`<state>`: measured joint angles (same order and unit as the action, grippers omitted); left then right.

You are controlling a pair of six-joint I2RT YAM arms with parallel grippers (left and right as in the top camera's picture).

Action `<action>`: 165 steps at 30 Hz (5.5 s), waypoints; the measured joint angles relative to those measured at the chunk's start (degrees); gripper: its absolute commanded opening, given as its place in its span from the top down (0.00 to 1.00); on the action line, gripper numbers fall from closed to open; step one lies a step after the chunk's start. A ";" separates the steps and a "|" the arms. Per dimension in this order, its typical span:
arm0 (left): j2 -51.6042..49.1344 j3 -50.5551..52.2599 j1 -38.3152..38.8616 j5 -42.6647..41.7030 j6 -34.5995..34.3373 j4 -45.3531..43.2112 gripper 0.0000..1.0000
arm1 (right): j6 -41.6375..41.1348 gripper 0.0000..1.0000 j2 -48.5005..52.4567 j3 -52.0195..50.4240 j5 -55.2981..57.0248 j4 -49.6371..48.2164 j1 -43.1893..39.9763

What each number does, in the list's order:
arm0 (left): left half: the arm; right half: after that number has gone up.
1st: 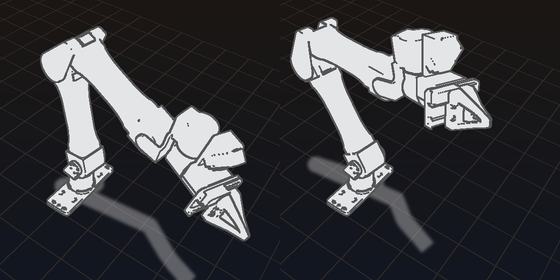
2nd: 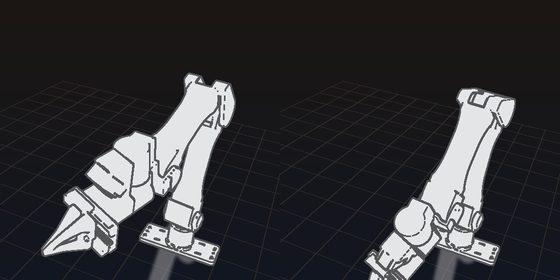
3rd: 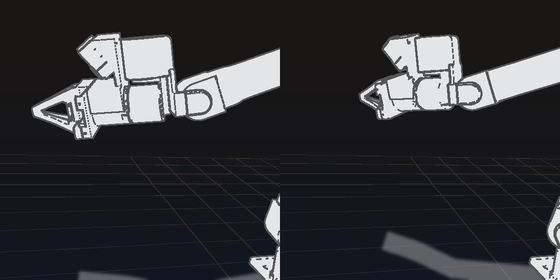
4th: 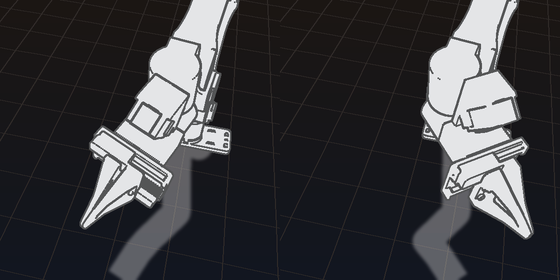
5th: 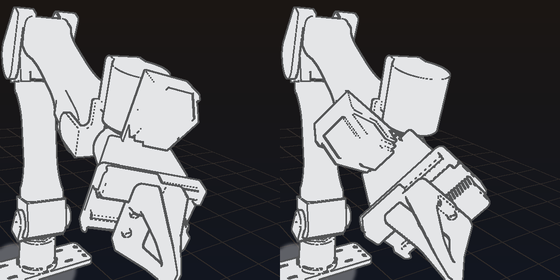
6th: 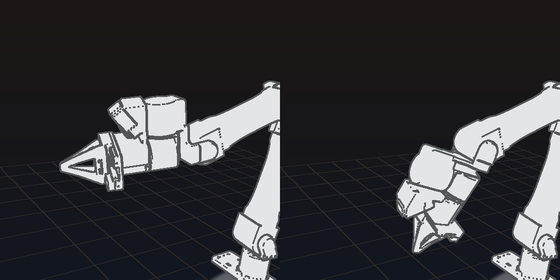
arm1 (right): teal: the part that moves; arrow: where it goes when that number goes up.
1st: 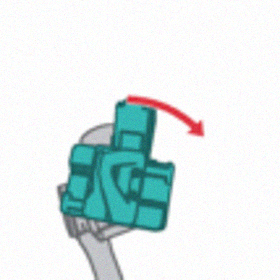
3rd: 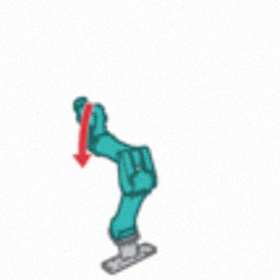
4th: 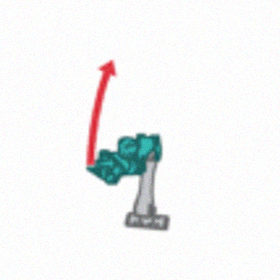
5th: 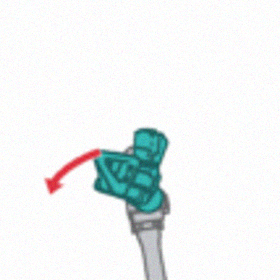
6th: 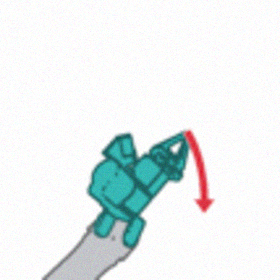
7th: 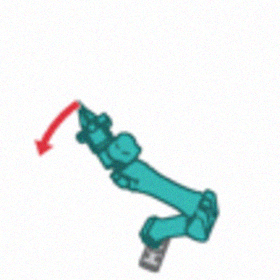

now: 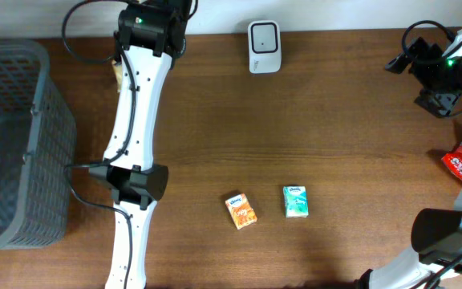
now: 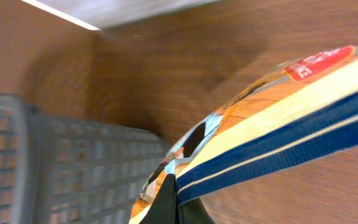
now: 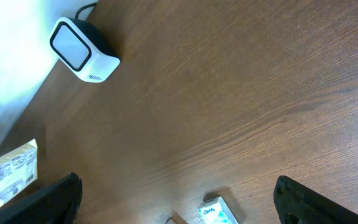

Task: Scan the item barcode
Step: 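Lower the yellow bag onto the table centre and release it, then grasp the yellow bag with the right gripper and hold it at the scanner, then carry the yellow bag right and drop it at the table edge, then grasp the green-white tissue pack with the right gripper and lift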

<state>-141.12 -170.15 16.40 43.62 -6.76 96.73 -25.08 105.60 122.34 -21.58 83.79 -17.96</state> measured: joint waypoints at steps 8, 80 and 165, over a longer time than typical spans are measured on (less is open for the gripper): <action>0.11 23.10 5.95 1.66 -6.99 -0.09 1.00 | -0.02 0.01 0.00 0.00 0.00 0.00 0.00; -2.05 9.70 -18.62 -39.15 -9.77 -0.50 0.01 | 7.48 0.96 39.34 27.34 34.42 -32.87 35.65; 4.61 32.11 -8.17 -56.00 3.74 -4.52 0.01 | 29.11 0.96 0.02 -66.66 -9.31 -29.16 20.76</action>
<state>-136.51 -138.04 8.23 -12.38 -3.03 92.20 4.03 105.62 55.68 -30.89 54.63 2.81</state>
